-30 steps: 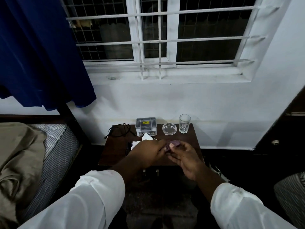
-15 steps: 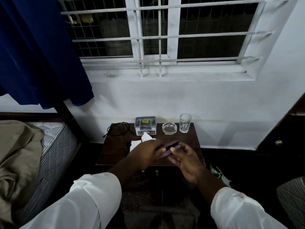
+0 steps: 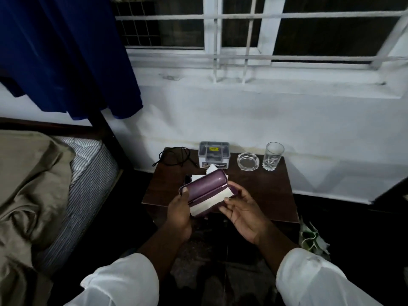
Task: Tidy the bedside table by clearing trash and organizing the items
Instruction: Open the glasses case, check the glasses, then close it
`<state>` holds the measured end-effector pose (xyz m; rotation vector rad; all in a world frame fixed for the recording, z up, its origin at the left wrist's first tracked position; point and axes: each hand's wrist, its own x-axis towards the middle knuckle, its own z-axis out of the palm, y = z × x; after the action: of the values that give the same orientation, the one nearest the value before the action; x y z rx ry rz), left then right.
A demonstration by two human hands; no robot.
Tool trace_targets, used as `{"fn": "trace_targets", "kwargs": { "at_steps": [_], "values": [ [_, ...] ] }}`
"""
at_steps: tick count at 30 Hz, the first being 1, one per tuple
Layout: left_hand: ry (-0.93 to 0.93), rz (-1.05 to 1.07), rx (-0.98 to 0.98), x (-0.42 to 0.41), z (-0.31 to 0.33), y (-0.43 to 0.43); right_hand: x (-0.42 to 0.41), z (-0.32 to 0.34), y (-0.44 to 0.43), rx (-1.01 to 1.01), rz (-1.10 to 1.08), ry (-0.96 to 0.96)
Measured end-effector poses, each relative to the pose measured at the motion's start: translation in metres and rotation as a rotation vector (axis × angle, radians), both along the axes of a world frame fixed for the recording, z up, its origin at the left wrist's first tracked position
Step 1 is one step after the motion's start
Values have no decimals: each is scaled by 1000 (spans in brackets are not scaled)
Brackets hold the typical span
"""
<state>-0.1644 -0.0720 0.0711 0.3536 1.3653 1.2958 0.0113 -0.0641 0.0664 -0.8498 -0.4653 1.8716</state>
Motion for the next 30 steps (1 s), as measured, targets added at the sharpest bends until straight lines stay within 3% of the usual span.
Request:
{"fn": "trace_targets", "kwargs": {
  "at_steps": [5,9,12,16,18,25,30],
  "values": [
    [-72,156,-103,-21,-14,14,-35,-19,16,-41,65,-99],
    [186,161,-72,-57,-37,30,-54,-33,37,-66,38,-291],
    [426,127,-68,-88,-52,39,-66,-45,59,11,32,-631],
    [528,153,-136,-121,-66,44,-78,-61,90,412,119,-1279],
    [548,220,-168,-130,-76,45,-86,-64,104,575,229,-1460],
    [472,316,-173,-148,-92,45,-119,-71,146,1005,610,-1598],
    [453,335,-159,-154,-102,49,-136,-77,160,1170,858,-1693]
  ]
}}
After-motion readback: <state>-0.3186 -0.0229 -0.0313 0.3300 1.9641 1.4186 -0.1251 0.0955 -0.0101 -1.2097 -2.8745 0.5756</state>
